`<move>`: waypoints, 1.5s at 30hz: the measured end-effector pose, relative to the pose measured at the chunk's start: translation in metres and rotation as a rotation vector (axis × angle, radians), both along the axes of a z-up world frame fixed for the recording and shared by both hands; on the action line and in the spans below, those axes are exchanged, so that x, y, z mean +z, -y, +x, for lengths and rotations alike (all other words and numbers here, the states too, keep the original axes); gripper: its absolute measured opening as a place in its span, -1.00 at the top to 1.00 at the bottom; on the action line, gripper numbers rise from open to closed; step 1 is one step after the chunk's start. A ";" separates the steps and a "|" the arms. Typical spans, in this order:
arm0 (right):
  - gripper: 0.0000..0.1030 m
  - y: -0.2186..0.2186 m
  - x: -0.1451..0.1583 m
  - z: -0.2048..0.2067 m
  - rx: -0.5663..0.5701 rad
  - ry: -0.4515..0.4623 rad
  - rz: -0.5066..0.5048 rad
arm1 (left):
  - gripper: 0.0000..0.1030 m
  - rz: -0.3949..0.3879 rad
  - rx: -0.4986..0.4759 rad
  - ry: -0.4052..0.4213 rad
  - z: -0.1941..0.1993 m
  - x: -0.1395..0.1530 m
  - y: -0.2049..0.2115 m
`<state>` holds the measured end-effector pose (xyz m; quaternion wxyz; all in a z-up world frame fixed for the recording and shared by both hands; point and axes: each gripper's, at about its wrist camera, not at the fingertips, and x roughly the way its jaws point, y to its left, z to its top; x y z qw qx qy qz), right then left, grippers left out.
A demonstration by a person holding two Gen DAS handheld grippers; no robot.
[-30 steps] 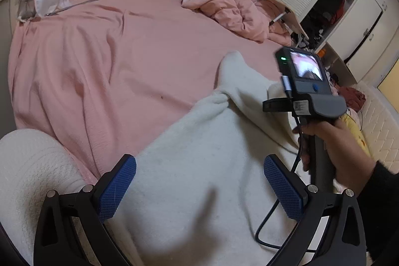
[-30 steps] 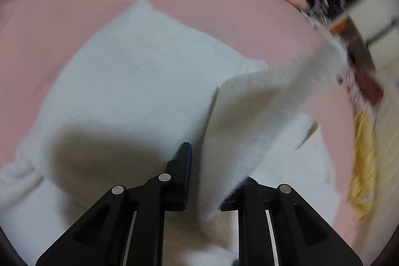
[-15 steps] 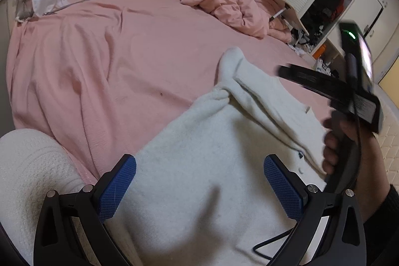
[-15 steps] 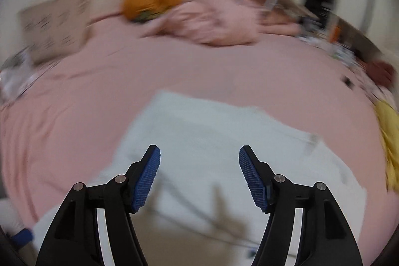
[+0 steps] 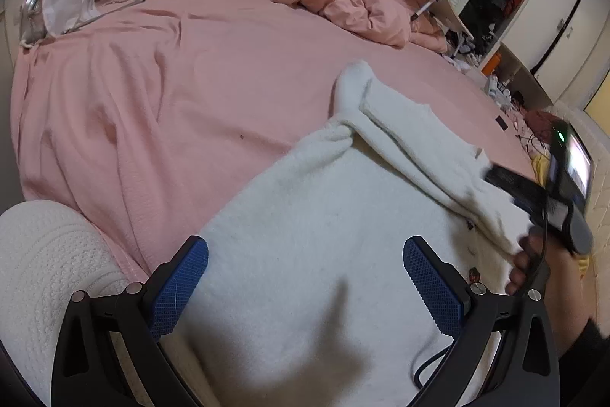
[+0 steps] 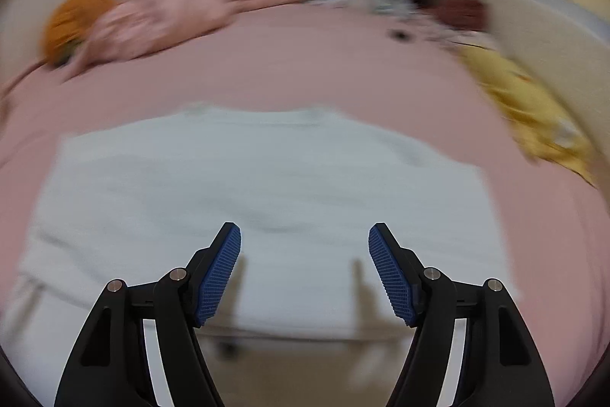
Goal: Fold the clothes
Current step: 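Open the right tool and pull both tools back above the cardigan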
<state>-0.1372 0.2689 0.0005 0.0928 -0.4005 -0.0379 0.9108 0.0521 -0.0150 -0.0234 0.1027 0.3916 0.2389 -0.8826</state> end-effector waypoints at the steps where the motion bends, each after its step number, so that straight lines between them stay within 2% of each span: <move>1: -0.36 -0.014 -0.008 0.001 -0.052 0.019 -0.006 | -1.00 -0.007 -0.006 0.001 0.000 0.000 -0.002; 3: -0.38 -0.033 -0.038 -0.011 -0.094 0.151 -0.056 | -1.00 -0.019 -0.021 0.004 -0.001 0.000 -0.007; 4: -0.46 -0.033 -0.042 -0.014 -0.056 0.147 -0.045 | -1.00 -0.027 -0.031 0.005 -0.002 0.000 -0.009; 6: -0.50 -0.031 -0.045 -0.021 0.002 0.153 -0.023 | -1.00 -0.047 -0.051 0.017 -0.004 -0.001 -0.014; 8: -0.52 -0.034 -0.040 -0.029 -0.002 0.199 -0.077 | -1.00 -0.066 -0.070 0.030 -0.007 -0.002 -0.019; 11: -0.51 -0.038 -0.007 0.007 0.014 0.124 -0.103 | -1.00 -0.083 -0.090 0.022 -0.005 0.002 -0.023; 16: -0.51 -0.045 0.049 0.068 0.042 -0.002 -0.145 | -1.00 -0.060 -0.103 0.011 0.000 0.007 -0.023; 17: -0.51 -0.051 0.058 0.095 0.053 -0.011 -0.140 | -1.00 -0.063 -0.116 0.020 0.000 0.007 -0.025; 21: -0.51 -0.058 0.061 0.188 0.027 0.010 -0.145 | -1.00 -0.050 -0.245 0.103 -0.001 0.000 -0.045; 23: -0.51 -0.057 0.045 0.235 -0.035 0.024 -0.154 | -1.00 -0.050 -0.377 0.207 0.003 -0.008 -0.067; 24: -0.51 -0.057 0.036 0.257 -0.073 0.032 -0.171 | -1.00 -0.087 -0.425 0.226 0.011 -0.007 -0.079; 25: -0.51 -0.063 0.032 0.263 -0.080 0.059 -0.204 | -1.00 -0.131 -0.471 0.237 0.019 -0.005 -0.091; 26: -0.51 -0.075 0.030 0.258 -0.066 0.115 -0.250 | -1.00 -0.168 -0.500 0.223 0.026 0.000 -0.100; 27: -0.51 -0.081 0.034 0.257 -0.076 0.118 -0.267 | -1.00 -0.201 -0.522 0.200 0.032 0.006 -0.108; 30: -0.51 -0.080 0.054 0.267 -0.079 0.017 -0.222 | -1.00 -0.299 -0.588 0.130 0.052 0.022 -0.131; 32: -0.51 -0.076 0.057 0.273 -0.040 0.001 -0.192 | -1.00 -0.343 -0.614 0.097 0.061 0.031 -0.140; 41: -0.51 -0.075 0.056 0.282 0.008 -0.006 -0.225 | -1.00 -0.189 -0.486 0.149 0.057 0.025 -0.108; 45: -0.51 -0.080 0.054 0.283 0.004 0.011 -0.253 | -1.00 -0.156 -0.482 0.184 0.056 0.018 -0.105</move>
